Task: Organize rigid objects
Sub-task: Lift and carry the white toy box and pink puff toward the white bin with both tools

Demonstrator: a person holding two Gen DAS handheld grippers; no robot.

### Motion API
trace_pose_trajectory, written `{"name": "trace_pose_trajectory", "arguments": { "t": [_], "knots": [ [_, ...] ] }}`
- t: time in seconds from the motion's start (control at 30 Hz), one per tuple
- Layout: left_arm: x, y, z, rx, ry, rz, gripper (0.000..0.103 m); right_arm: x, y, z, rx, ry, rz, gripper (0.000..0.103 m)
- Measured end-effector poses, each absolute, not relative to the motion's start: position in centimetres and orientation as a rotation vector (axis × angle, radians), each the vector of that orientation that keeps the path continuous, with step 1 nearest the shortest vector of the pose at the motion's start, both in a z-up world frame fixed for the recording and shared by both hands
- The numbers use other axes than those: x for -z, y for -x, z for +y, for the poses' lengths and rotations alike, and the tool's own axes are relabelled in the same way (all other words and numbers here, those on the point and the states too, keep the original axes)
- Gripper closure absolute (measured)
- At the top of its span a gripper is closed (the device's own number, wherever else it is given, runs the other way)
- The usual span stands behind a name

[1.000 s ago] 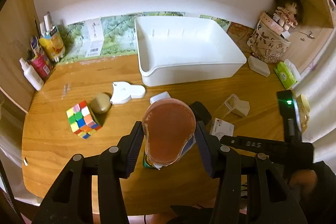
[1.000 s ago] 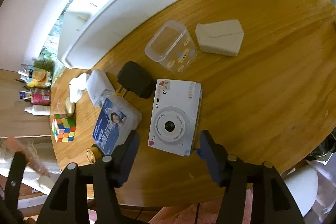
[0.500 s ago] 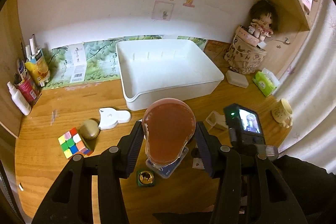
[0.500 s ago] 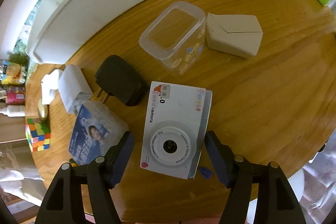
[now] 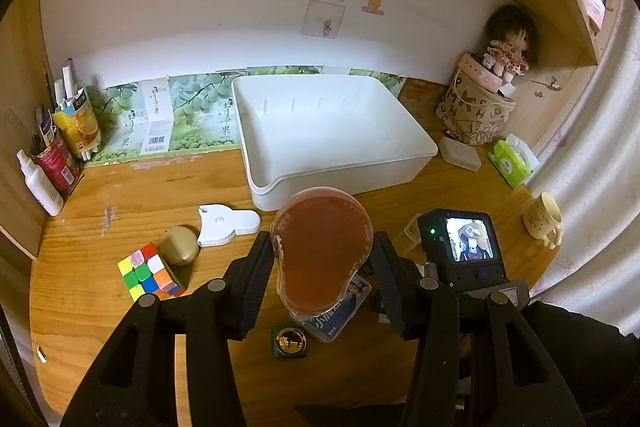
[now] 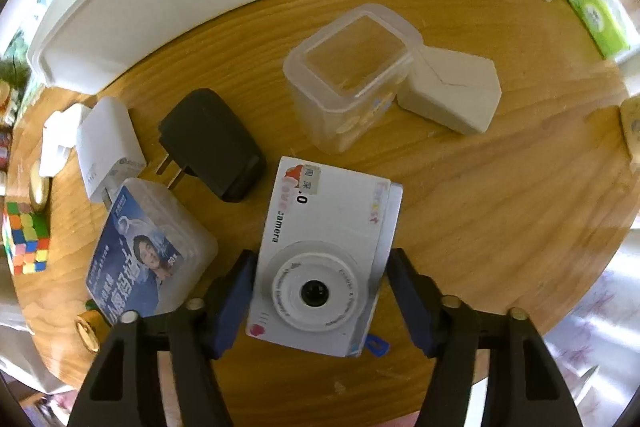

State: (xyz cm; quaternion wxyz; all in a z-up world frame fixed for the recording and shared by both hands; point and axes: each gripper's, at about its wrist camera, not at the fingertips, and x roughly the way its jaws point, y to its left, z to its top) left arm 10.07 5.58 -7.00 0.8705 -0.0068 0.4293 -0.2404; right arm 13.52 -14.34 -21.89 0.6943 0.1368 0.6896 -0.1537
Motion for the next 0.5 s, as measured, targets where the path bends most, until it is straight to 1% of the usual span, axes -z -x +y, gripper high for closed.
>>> {"name": "trace_pose_trajectory", "arguments": {
  "t": [0.17,0.5],
  "knots": [
    [7.0,-10.2,5.8,0.514,0.013,0.898,0.05,21.6,-13.4,-14.0,0.326,-0.294,1.527,0.043],
    [7.0,-10.3,5.4,0.544,0.001,0.901,0.05,20.9,-10.6,-14.4,0.307,-0.317,1.499,0.043]
  ]
}}
